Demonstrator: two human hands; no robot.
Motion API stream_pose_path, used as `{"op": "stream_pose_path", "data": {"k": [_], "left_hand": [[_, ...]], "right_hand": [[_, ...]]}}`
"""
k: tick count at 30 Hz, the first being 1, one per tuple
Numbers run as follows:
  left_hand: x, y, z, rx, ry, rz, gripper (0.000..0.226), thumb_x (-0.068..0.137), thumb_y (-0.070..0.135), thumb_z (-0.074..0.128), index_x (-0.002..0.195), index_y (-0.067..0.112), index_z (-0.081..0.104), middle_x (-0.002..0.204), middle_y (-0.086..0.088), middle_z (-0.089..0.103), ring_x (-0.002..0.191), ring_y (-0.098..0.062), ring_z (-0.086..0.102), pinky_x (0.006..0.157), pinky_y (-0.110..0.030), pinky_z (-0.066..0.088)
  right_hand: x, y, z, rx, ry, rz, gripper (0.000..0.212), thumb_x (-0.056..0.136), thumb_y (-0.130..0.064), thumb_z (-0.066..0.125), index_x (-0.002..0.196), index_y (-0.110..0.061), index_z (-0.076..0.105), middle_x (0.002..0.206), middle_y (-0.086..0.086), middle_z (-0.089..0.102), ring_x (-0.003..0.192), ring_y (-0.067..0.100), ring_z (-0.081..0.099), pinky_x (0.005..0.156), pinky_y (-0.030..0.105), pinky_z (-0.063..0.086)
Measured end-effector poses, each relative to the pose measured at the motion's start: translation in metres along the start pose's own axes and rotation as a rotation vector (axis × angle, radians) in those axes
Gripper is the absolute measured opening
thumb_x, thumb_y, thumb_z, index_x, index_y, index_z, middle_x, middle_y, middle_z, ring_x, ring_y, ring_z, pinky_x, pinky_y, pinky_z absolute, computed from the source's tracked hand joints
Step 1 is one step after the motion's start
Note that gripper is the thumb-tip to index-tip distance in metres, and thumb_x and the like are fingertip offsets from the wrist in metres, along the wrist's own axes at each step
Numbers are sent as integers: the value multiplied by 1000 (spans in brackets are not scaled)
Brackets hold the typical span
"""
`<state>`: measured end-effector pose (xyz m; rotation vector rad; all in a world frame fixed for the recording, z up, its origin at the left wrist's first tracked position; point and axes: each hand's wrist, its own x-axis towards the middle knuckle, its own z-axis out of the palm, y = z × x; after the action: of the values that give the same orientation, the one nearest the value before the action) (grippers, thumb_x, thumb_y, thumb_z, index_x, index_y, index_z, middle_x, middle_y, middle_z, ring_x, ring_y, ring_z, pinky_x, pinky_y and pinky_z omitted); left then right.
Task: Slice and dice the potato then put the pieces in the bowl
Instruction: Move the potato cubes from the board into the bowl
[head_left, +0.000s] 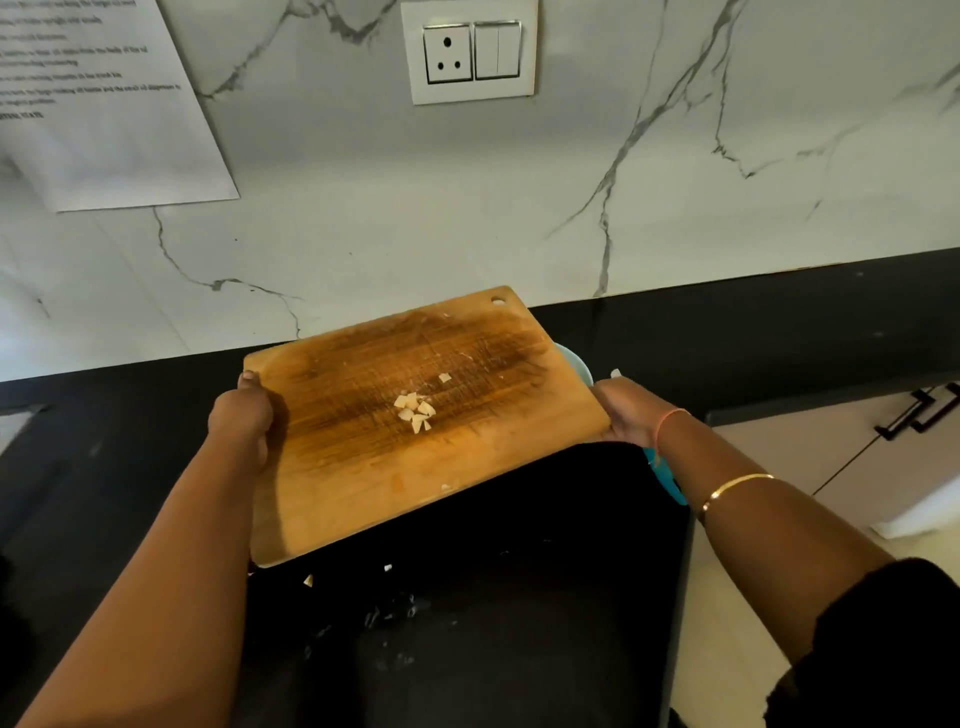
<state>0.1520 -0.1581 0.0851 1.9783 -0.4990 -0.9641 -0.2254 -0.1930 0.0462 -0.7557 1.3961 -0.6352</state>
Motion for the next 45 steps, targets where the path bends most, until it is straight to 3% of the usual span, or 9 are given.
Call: {"op": "stream_pose_path", "data": {"k": [3,6,14,22,26,29,32,35,45], "left_hand": [[-1,8,9,-20,-11,14,51,101,47,33,129,6,44,111,-12,52,101,-25,51,92,-40,39],[-2,13,18,-17,-27,32,52,101,46,32,132,6,43,98,-9,51,101,-24,51,92,-39,40],[-17,9,46,-10,-122,68,49,102,44,32,129,5,45,92,-7,52,92,-21,53,84,-35,41],[-30,-14,58,40,-164,136,49,103,44,29,127,5,46,85,-3,48,87,-19,50,80,-34,40],[-30,-21,58,44,-149,137,44,102,46,30,113,8,49,84,-2,49,76,-15,48,79,-33,41],[-30,-21,59,43,-115,175,41,102,46,30,92,10,48,82,-1,48,71,-13,46,72,-31,42],[-32,-16,60,61,-67,242,41,102,47,29,75,18,42,78,-1,46,68,-13,43,68,-32,40],[-32,-14,60,90,-26,311,43,103,46,28,74,18,44,76,0,45,67,-12,43,62,-28,37],[-35,-4,61,83,22,446,45,102,46,29,68,19,41,68,2,44,61,-11,42,58,-27,36]], "right_hand": [[-30,6,1,-32,-150,25,22,99,-8,43,119,-6,53,104,21,59,92,31,64,70,37,58],[-51,18,6,-84,-171,31,14,98,-4,45,107,-2,55,102,21,61,89,32,63,67,37,59],[-97,62,31,-197,-232,13,24,94,-1,49,117,-7,53,105,14,64,87,25,68,68,34,60],[-135,68,26,-535,-110,65,41,97,-37,50,110,0,58,84,16,68,68,21,68,64,28,58],[-148,45,34,-483,-87,-325,29,96,-27,52,97,-2,66,83,10,72,71,17,71,64,22,57],[-126,30,54,-434,67,-701,26,98,-18,48,114,-6,64,109,7,69,101,16,65,90,27,52],[-83,25,72,-834,165,-840,42,103,-22,37,143,-9,39,147,7,40,139,17,30,112,23,16],[-55,33,86,-1175,241,-966,51,104,-27,30,149,-5,23,157,15,15,147,25,5,116,34,-5],[-75,68,83,-1371,-137,-1245,56,98,-30,22,146,-2,31,154,15,26,144,20,9,116,25,-5]]}}
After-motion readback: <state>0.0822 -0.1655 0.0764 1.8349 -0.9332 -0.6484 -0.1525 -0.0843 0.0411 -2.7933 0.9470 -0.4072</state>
